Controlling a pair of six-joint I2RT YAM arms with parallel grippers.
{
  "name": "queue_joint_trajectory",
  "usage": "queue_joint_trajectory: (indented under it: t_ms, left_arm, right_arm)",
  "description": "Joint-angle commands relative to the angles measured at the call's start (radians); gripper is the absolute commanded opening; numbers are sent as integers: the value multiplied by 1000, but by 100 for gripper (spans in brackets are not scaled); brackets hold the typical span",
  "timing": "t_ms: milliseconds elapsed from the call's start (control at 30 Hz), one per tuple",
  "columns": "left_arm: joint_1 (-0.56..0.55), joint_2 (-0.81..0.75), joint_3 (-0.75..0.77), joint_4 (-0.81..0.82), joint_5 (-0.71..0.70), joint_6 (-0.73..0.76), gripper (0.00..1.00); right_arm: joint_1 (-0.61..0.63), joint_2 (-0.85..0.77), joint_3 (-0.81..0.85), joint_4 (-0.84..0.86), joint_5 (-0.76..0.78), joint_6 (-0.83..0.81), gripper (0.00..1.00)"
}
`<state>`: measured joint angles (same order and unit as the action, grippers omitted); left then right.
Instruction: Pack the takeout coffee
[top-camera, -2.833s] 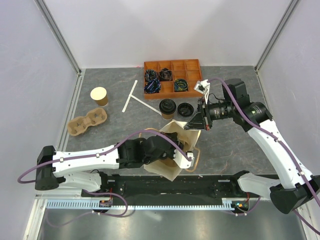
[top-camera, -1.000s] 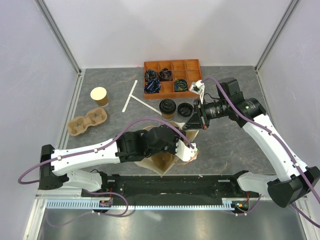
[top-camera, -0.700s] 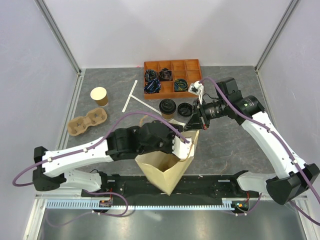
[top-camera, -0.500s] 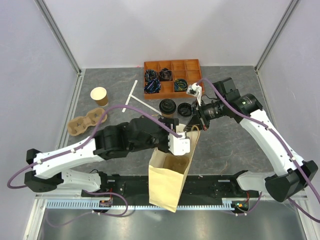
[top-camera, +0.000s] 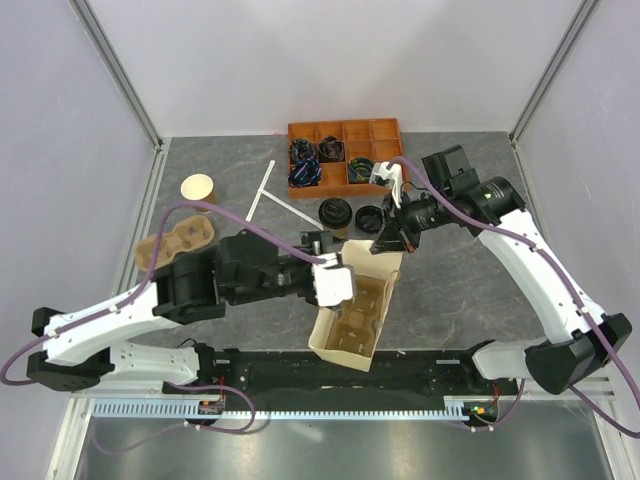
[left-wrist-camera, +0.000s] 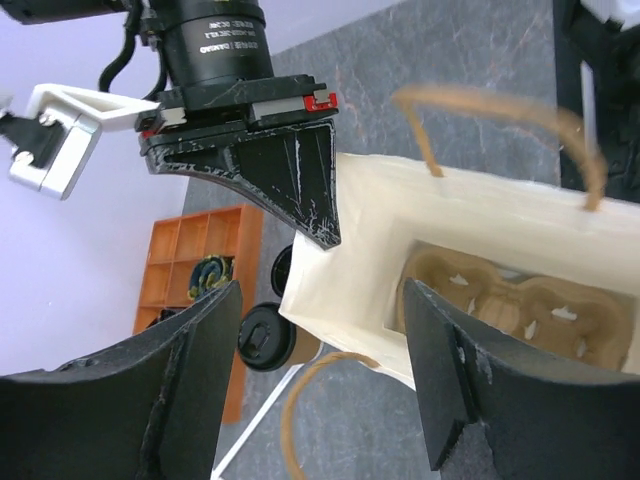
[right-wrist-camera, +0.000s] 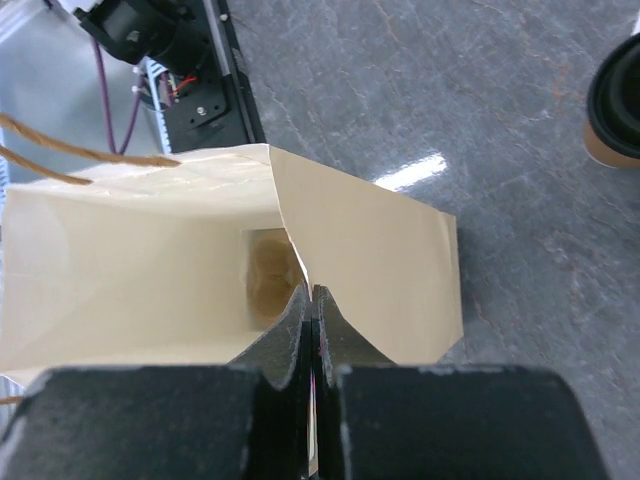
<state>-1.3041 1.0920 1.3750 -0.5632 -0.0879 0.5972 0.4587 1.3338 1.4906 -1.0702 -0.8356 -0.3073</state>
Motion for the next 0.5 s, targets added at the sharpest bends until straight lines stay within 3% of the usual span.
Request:
queue_joint_trajectory:
  t_ms: [0,100,333,467]
  left_arm:
    - [-1,-107,2,144,39,-125,72]
    - [55,-96,58,126,39,-206,72]
    - [376,-40,205,-18,80,-416,78]
    - [531,-35,191,-99,154,-510,80]
  right_arm:
    - [9,-79,-12,41,59,-12,0]
    - [9,-125,-62,79,90,28,0]
    - [9,-206,-164,171,300,198,0]
    - [6,-261,-214,191,444,296,0]
